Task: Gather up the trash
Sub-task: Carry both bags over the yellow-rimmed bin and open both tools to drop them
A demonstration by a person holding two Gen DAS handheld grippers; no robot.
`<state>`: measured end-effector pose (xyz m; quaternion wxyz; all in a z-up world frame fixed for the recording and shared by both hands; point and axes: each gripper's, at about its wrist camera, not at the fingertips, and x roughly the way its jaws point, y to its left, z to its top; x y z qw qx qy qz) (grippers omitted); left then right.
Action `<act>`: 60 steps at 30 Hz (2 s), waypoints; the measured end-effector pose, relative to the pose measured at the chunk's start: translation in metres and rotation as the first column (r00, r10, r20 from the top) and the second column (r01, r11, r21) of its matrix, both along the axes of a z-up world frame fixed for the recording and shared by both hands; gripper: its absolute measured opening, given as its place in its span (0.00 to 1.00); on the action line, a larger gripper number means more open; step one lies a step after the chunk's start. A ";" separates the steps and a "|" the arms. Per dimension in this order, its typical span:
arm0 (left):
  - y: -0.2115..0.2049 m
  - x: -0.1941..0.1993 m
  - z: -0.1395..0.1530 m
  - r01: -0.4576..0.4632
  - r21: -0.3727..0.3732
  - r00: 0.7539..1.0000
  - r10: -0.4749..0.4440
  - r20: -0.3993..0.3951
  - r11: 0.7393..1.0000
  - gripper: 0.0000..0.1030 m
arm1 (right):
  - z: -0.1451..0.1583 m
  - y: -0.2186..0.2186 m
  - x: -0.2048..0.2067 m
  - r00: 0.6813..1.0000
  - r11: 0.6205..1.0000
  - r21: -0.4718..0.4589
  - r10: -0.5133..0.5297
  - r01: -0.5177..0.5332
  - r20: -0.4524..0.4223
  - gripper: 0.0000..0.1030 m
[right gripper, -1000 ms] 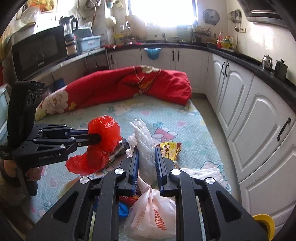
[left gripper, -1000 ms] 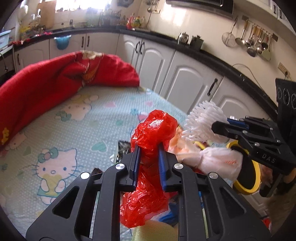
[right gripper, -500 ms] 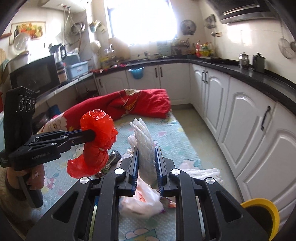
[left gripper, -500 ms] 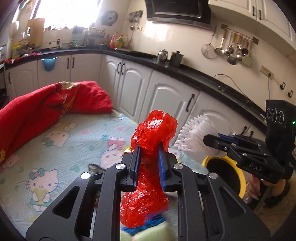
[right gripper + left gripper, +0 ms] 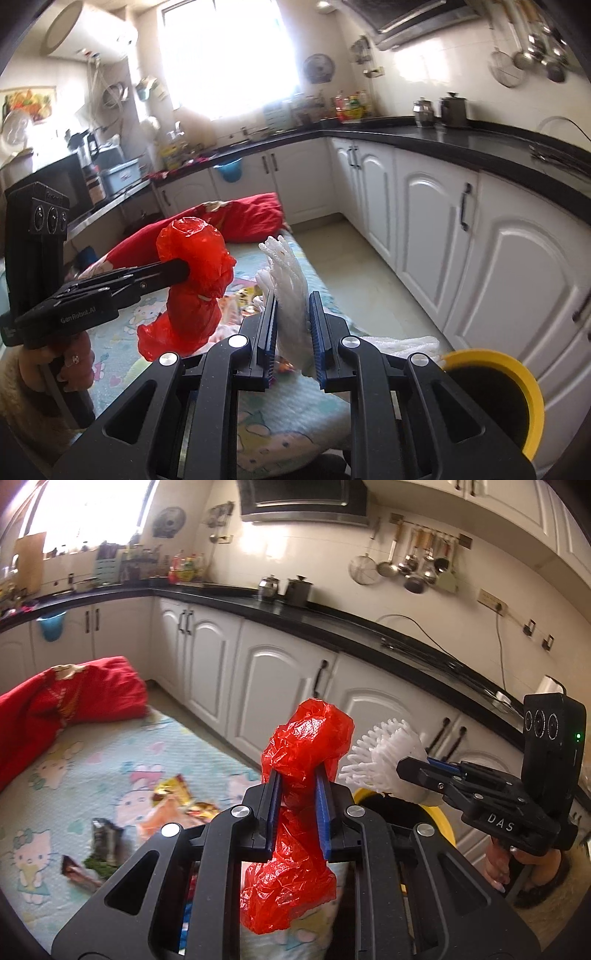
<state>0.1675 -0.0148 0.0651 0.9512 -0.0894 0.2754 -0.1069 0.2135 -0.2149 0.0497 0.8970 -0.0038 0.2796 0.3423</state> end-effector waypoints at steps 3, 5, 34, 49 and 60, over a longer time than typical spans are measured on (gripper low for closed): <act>-0.019 0.004 -0.003 0.028 0.002 1.000 -0.028 -0.002 1.000 0.11 | -0.003 -0.020 -0.002 0.999 0.999 0.009 -0.037 0.037 -0.008 0.16; -0.031 0.007 -0.004 0.044 0.005 0.999 -0.044 -0.003 0.999 0.11 | -0.005 -0.036 -0.002 0.998 0.998 0.021 -0.064 0.064 -0.018 0.16; -0.166 0.048 -0.069 0.247 -0.016 0.967 -0.248 -0.065 0.969 0.11 | -0.074 -0.174 0.017 0.921 0.924 0.143 -0.318 0.354 -0.223 0.16; -0.189 0.075 -0.116 0.285 -0.053 0.945 -0.290 -0.151 0.957 0.12 | -0.115 -0.199 0.028 0.868 0.885 0.157 -0.371 0.438 -0.330 0.20; -0.197 0.084 -0.128 0.301 -0.065 0.935 -0.308 -0.177 0.951 0.24 | -0.127 -0.216 0.030 0.821 0.840 0.170 -0.426 0.514 -0.380 0.39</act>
